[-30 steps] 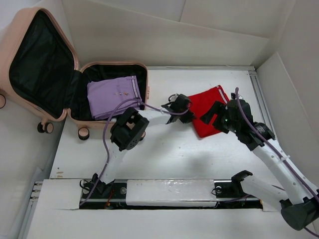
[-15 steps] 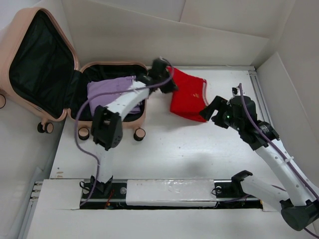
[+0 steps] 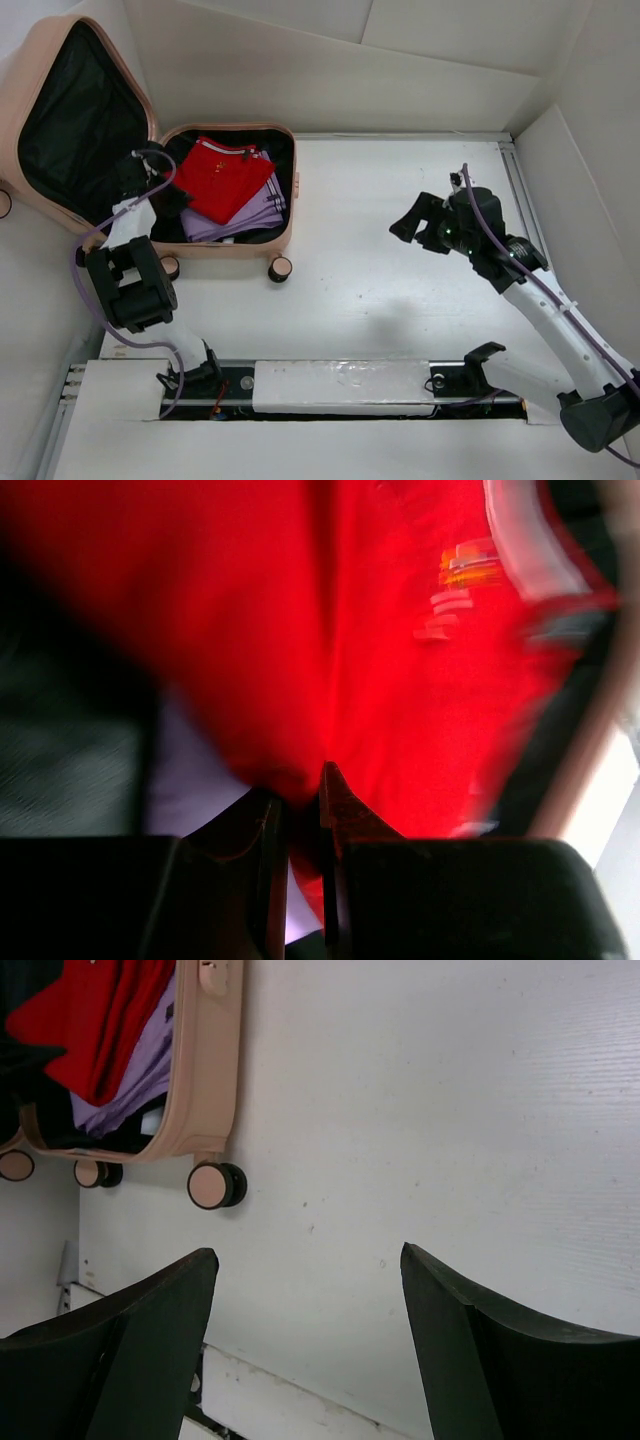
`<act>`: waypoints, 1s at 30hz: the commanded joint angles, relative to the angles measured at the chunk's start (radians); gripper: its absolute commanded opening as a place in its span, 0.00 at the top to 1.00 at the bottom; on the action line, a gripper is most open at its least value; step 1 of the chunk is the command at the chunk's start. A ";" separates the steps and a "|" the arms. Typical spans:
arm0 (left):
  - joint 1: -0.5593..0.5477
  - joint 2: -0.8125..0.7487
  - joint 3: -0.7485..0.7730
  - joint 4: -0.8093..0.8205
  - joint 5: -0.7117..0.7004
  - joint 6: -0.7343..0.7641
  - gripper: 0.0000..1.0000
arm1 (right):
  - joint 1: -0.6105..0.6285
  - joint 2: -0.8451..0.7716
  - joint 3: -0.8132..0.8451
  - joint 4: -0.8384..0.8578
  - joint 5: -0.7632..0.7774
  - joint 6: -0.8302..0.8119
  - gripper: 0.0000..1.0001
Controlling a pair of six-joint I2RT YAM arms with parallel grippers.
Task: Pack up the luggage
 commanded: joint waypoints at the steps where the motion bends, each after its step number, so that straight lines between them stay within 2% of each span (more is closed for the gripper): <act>1: 0.024 -0.071 -0.062 0.052 0.062 0.044 1.00 | -0.006 0.002 0.046 0.062 -0.047 -0.031 0.20; 4: 0.034 -0.097 -0.063 0.011 -0.010 0.056 1.00 | -0.006 0.023 0.046 0.071 -0.076 -0.031 0.20; 5: 0.034 -0.109 -0.050 -0.006 -0.030 0.056 0.96 | -0.006 0.035 0.046 0.083 -0.077 -0.031 0.20; 7: 0.034 -0.123 -0.017 -0.081 -0.108 0.047 0.80 | -0.006 0.046 0.046 0.083 -0.099 -0.031 0.20; 10: 0.034 -0.206 0.002 -0.174 -0.217 0.013 0.63 | -0.006 0.057 0.046 0.095 -0.110 -0.040 0.20; 12: 0.008 -0.339 -0.007 -0.199 -0.284 -0.005 0.45 | 0.006 0.057 0.034 0.095 -0.110 -0.051 0.19; 14: -0.021 -0.439 -0.041 -0.242 -0.434 -0.051 0.38 | 0.032 0.057 0.020 0.105 -0.110 -0.060 0.19; 16: -0.021 -0.569 -0.070 -0.282 -0.519 -0.114 0.36 | 0.050 0.046 -0.007 0.115 -0.138 -0.071 0.20; 17: -0.021 -0.583 -0.047 -0.335 -0.641 -0.158 0.36 | 0.079 0.046 -0.007 0.130 -0.152 -0.112 0.23; 18: -0.021 -0.583 -0.035 -0.459 -0.701 -0.239 0.36 | 0.096 0.046 -0.021 0.131 -0.176 -0.130 0.27; 19: -0.021 -0.573 -0.035 -0.497 -0.740 -0.270 0.36 | 0.113 0.034 -0.021 0.131 -0.185 -0.146 0.45; 21: -0.021 -0.582 -0.035 -0.538 -0.792 -0.313 0.38 | 0.153 0.020 -0.034 0.121 -0.208 -0.181 0.75; 23: -0.021 -0.647 -0.035 -0.525 -0.806 -0.337 0.38 | 0.173 -0.007 -0.070 0.135 -0.260 -0.193 0.96; 24: -0.021 -0.672 -0.044 -0.525 -0.832 -0.349 0.38 | 0.196 -0.020 -0.089 0.152 -0.279 -0.193 0.98; 26: -0.021 -0.688 0.002 -0.564 -0.892 -0.349 0.38 | 0.219 -0.050 -0.138 0.196 -0.326 -0.193 0.98; 28: -0.021 -0.656 0.112 -0.674 -1.022 -0.322 0.36 | 0.256 -0.060 -0.152 0.210 -0.356 -0.193 0.89; 29: 0.003 -0.631 0.156 -0.711 -1.059 -0.303 0.36 | 0.268 -0.060 -0.162 0.210 -0.365 -0.193 0.83; 30: 0.017 -0.590 0.193 -0.742 -1.097 -0.303 0.35 | 0.279 -0.060 -0.162 0.210 -0.365 -0.202 0.68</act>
